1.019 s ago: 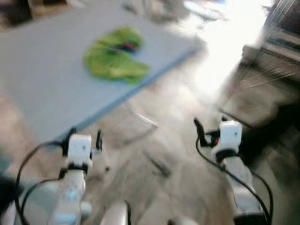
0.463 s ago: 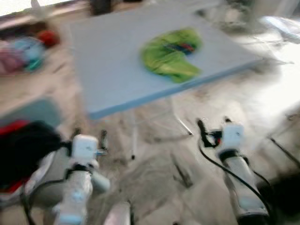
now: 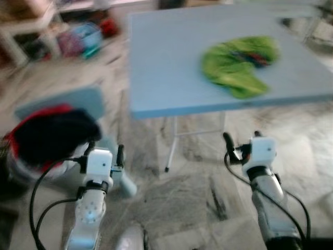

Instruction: Hang hanger

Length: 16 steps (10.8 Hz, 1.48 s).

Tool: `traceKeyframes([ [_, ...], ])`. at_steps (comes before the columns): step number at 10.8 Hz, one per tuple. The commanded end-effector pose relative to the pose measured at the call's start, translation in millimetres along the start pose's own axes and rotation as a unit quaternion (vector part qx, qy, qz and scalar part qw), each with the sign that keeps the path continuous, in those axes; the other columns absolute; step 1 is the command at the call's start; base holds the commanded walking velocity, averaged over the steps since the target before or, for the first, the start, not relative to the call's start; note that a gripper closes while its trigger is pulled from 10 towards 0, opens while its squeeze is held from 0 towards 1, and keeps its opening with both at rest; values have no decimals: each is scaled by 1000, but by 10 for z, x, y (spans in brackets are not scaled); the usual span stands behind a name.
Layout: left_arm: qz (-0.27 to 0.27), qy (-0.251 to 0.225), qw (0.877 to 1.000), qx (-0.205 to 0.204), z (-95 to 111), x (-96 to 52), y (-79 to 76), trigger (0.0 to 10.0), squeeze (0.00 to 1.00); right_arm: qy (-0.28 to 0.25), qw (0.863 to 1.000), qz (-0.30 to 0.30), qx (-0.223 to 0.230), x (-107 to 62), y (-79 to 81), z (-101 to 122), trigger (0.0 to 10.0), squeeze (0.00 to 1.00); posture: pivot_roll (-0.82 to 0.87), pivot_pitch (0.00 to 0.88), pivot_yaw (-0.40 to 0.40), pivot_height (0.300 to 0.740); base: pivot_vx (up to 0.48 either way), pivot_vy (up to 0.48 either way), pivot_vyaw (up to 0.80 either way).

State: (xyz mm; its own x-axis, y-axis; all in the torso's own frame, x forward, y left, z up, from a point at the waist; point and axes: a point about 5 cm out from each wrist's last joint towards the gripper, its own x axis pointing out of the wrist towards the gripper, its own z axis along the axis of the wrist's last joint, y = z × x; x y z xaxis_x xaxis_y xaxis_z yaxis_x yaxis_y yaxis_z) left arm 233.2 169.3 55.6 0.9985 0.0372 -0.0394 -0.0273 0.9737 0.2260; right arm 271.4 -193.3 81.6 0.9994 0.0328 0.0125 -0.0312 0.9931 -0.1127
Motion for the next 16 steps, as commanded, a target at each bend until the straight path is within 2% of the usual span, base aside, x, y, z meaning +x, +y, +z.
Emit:
traceKeyframes([
  [1,-2,0,1000,-9,26,14,-6,10000,0,3,1000,-4,4,-13,-25,-18,10000,0,32,115,-17,740,0,480,0],
  [3,1,-4,998,-56,90,42,-10,10000,0,5,1000,-10,24,-3,-71,-20,10000,0,35,125,-24,740,0,480,0],
  [5,-32,-15,994,-102,169,67,-4,10000,0,21,998,-13,66,-27,-50,-86,10000,0,36,130,-28,740,0,392,0],
  [6,-33,-18,992,-120,199,87,2,10000,0,24,997,-11,70,-35,-36,-101,10000,0,36,130,-28,740,0,0,0],
  [7,-18,-23,993,-113,216,117,27,10000,0,25,997,-7,73,-33,-22,-102,10000,0,32,133,-37,740,0,0,0],
  [8,1,-16,992,-123,199,143,65,10000,0,26,997,-6,74,-23,-24,-103,10000,0,32,136,-42,740,0,0,0],
  [9,7,-17,997,-78,202,167,94,10000,0,26,997,-4,74,-10,-25,-101,10000,0,33,139,-45,740,0,0,0],
  [10,16,-14,997,-74,192,175,84,10000,0,26,997,-1,74,2,-21,-94,10000,0,33,139,-45,740,0,0,0],
  [11,29,20,995,-97,146,199,73,10000,0,24,997,0,73,24,-18,-80,10000,0,31,138,-46,740,0,0,0],
  [12,19,23,993,-110,152,215,64,10000,0,23,997,0,73,38,-17,-75,10000,0,31,140,-45,740,0,0,0],
  [13,51,-16,987,-153,221,254,155,10000,0,20,997,2,73,48,-7,-64,10000,0,32,139,-46,740,0,0,0],
  [14,78,-31,977,-197,252,278,203,10000,0,19,997,3,73,55,0,-59,10000,0,33,144,-45,740,0,0,0],
  [16,60,-39,985,-159,234,242,203,10000,0,19,997,8,73,41,25,-68,10000,0,35,155,-46,740,0,0,0],
])
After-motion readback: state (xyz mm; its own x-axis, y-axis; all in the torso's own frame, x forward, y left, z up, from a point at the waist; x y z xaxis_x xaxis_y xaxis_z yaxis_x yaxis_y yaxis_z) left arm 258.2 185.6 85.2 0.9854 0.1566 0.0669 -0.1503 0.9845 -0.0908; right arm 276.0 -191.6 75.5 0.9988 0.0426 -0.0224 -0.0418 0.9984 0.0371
